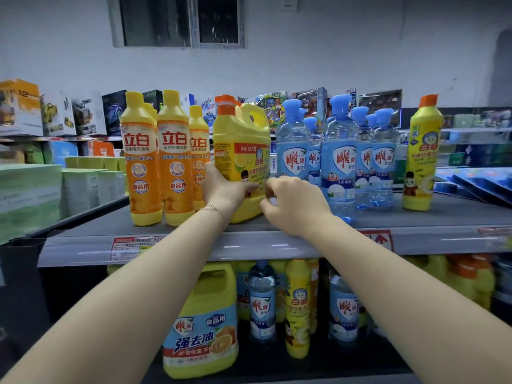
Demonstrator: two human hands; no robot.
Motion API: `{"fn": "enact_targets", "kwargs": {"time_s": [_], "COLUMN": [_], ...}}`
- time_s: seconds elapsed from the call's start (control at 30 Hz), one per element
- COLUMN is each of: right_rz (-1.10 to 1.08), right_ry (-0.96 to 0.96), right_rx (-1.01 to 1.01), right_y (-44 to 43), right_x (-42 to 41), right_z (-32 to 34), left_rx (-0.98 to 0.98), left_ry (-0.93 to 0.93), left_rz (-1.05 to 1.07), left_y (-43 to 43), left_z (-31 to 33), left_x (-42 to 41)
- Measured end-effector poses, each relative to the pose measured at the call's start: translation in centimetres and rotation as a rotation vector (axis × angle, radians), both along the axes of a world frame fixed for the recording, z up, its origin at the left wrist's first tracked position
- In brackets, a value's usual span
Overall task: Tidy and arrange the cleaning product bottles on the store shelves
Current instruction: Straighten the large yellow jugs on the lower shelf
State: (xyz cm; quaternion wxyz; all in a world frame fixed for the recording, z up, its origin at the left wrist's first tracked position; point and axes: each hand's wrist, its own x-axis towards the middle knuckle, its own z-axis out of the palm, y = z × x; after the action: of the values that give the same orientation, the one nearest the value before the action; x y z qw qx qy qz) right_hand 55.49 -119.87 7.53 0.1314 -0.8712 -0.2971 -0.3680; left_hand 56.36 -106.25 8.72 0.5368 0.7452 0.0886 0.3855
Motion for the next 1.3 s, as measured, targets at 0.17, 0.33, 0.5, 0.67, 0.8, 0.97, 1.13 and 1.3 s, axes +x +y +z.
{"fn": "enact_targets", "kwargs": {"time_s": [0.17, 0.33, 0.5, 0.67, 0.8, 0.97, 1.13, 1.3], "right_rz": [0.012, 0.042, 0.122, 0.474, 0.837, 0.876, 0.894, 0.945], "right_ry": [-0.011, 0.055, 0.130, 0.425, 0.686, 0.655, 0.666, 0.660], "right_rx": [0.101, 0.203, 0.301, 0.595, 0.729, 0.853, 0.956, 1.004], "right_y": [-0.8, -0.4, 0.8, 2.2, 4.2, 5.5, 5.7, 5.7], "right_x": [0.8, 1.0, 1.3, 1.2, 0.2, -1.9, -4.0, -5.8], "right_z": [0.3, 0.6, 0.6, 1.4, 2.1, 0.5, -3.6, -6.5], "left_rx": [-0.006, 0.025, -0.061, -0.230, -0.281, -0.279, -0.200, -0.209], "left_ry": [-0.091, -0.142, -0.179, -0.204, -0.175, -0.130, -0.064, -0.058], "left_rz": [0.030, 0.054, 0.017, -0.109, -0.236, -0.285, -0.350, -0.399], "left_y": [-0.1, -0.2, 0.8, 2.4, 3.4, 4.5, 5.1, 5.5], "left_z": [-0.2, 0.6, 1.3, 2.0, 1.5, -0.8, -3.8, -6.4], "left_x": [-1.3, -3.9, -7.2, -11.3, -13.9, -15.2, -16.1, -16.7]}}
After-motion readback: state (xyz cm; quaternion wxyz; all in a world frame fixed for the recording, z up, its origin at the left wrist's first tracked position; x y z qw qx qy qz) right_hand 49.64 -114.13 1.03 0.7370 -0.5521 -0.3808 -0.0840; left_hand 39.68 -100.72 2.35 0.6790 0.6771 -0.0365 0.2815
